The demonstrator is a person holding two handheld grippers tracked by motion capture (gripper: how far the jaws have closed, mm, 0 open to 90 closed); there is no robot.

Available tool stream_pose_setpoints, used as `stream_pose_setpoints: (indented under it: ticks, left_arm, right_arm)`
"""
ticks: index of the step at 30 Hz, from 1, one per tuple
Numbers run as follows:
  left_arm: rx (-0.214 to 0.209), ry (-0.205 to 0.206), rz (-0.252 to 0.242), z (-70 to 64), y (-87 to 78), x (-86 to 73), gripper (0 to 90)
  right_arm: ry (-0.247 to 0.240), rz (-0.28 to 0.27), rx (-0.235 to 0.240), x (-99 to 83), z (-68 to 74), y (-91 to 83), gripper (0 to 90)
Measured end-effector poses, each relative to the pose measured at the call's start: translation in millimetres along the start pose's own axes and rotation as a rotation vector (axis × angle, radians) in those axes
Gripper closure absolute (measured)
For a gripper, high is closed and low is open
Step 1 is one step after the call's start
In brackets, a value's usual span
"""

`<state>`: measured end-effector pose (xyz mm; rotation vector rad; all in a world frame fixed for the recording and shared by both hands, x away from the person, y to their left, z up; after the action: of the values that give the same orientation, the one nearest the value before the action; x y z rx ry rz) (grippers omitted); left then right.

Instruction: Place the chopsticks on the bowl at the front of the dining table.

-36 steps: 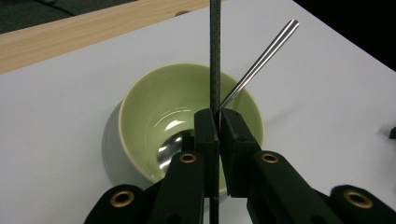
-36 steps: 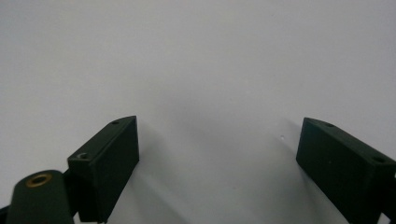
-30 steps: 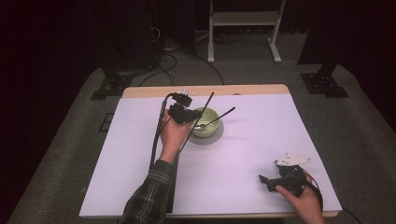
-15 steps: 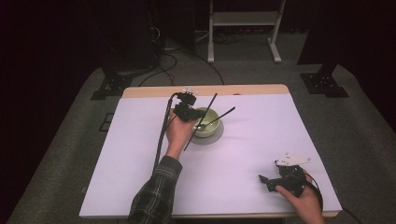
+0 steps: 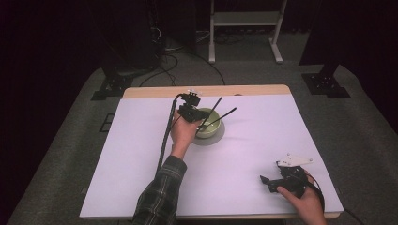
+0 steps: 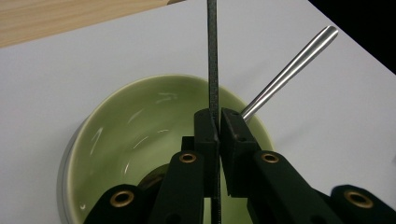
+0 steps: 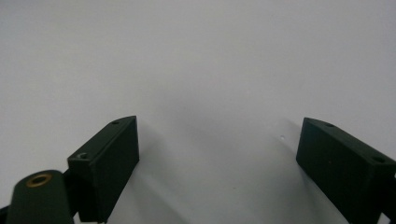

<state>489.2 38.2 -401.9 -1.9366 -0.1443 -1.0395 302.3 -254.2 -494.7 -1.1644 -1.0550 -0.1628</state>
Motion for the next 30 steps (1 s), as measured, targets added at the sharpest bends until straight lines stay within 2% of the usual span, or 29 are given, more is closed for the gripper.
stream_pose_setpoints:
  ticks: [15, 24, 30]
  left_arm:
    - [-0.015, -0.025, 0.009, 1.8, 11.1, -4.2, 85.1]
    - [-0.014, -0.025, -0.008, 2.7, 2.9, -1.4, 70.9]
    - [0.012, -0.007, -0.012, 5.7, -8.7, -0.4, 61.9]
  right_arm:
    - [0.002, 0.0, 0.0, 0.0, 0.1, 0.0, 11.5]
    - [0.001, 0.0, 0.0, 0.0, 0.1, 0.0, 11.5]
    - [0.0, 0.0, 0.0, 0.0, 0.1, 0.0, 11.5]
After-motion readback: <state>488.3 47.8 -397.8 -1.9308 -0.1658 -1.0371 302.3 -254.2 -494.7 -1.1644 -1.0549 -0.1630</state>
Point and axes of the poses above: each handheld gripper's, and its own axes: y roughly forward along the jaws, x roughly out of its top, z roughly to its left, the point moved 4 cm from there along y, roughly forward along the jaws, and after that the axes turned 1 degree about -z, right-handed, at the moved point
